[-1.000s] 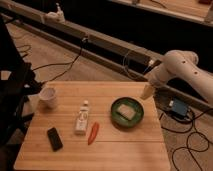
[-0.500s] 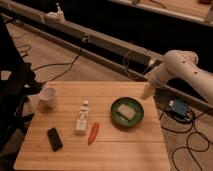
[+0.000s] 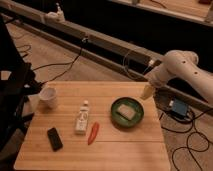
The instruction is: Place the white sponge in the ceramic cup
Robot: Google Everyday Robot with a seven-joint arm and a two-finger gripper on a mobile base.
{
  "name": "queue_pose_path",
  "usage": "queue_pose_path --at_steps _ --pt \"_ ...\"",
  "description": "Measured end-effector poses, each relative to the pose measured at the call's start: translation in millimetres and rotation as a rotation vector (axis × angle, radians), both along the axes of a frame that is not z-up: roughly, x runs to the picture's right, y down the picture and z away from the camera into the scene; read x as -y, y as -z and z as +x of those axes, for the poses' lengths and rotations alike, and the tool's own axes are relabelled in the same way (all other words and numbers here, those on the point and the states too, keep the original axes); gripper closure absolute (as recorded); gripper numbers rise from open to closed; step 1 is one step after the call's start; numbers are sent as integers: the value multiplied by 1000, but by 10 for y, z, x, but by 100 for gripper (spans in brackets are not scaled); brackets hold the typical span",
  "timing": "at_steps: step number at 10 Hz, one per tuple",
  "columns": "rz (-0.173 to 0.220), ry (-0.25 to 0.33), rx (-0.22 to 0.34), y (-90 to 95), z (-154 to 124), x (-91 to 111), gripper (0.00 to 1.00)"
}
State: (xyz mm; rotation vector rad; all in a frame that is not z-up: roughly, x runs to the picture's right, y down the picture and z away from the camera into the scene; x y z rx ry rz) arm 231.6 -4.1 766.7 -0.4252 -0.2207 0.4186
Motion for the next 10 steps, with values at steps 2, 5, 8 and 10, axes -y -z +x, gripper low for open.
queue_pose_path --at_steps 2,5,8,10 --pt "0 0 0 0 0 0 20" --pt "23 16 -25 39 71 108 20" --pt "55 85 -63 92 98 171 20" --pt "24 135 -37 47 -92 -63 20"
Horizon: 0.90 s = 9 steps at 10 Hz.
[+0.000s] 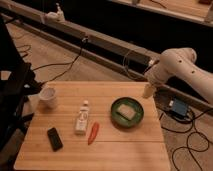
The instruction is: Place the white sponge in the ceramic cup
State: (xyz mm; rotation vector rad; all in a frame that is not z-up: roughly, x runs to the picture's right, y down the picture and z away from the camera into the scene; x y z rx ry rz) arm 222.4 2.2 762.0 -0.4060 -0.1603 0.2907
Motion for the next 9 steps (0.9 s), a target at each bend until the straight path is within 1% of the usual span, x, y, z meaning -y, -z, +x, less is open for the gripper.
queue_pose_path --at_steps 2,3,4,5,6,9 --pt "-65 23 50 -52 -268 -329 20" --pt "-113 35 89 -77 -457 -559 20" --pt "-147 41 125 -80 -612 -713 20" --pt "-188 54 178 -60 -816 -880 20" --pt "-204 62 216 -36 -960 -947 20" --pt "-210 63 216 -27 -947 -966 20"
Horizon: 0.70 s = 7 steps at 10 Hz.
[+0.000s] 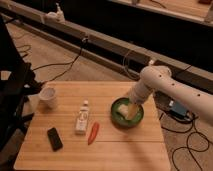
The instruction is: Place the white sponge in the ceramic cup
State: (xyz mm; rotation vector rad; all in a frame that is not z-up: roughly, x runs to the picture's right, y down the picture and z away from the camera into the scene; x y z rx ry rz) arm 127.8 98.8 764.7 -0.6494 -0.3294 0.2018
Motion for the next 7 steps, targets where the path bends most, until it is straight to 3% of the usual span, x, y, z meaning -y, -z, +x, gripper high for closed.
queue_pose_path --at_steps 2,7 --pt "-8 -8 2 -56 -5 -22 20" --pt "-70 -40 -56 -522 204 -179 20"
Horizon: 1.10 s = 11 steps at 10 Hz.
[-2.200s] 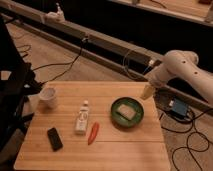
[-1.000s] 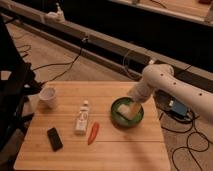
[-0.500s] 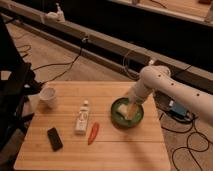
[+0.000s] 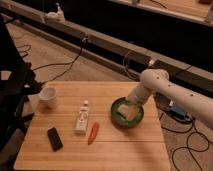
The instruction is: Place the white sponge in the ceramic cup
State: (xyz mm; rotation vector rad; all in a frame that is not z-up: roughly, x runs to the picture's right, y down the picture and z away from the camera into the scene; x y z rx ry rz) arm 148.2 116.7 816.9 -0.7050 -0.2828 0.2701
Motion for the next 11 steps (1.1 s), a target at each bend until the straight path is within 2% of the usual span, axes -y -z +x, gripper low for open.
queue_pose_path --at_steps 2,6,11 --pt "-14 -16 -24 -182 68 -17 20" --pt "-40 -54 -35 -422 35 -95 20" --pt "-34 -86 -31 -621 -41 -129 20"
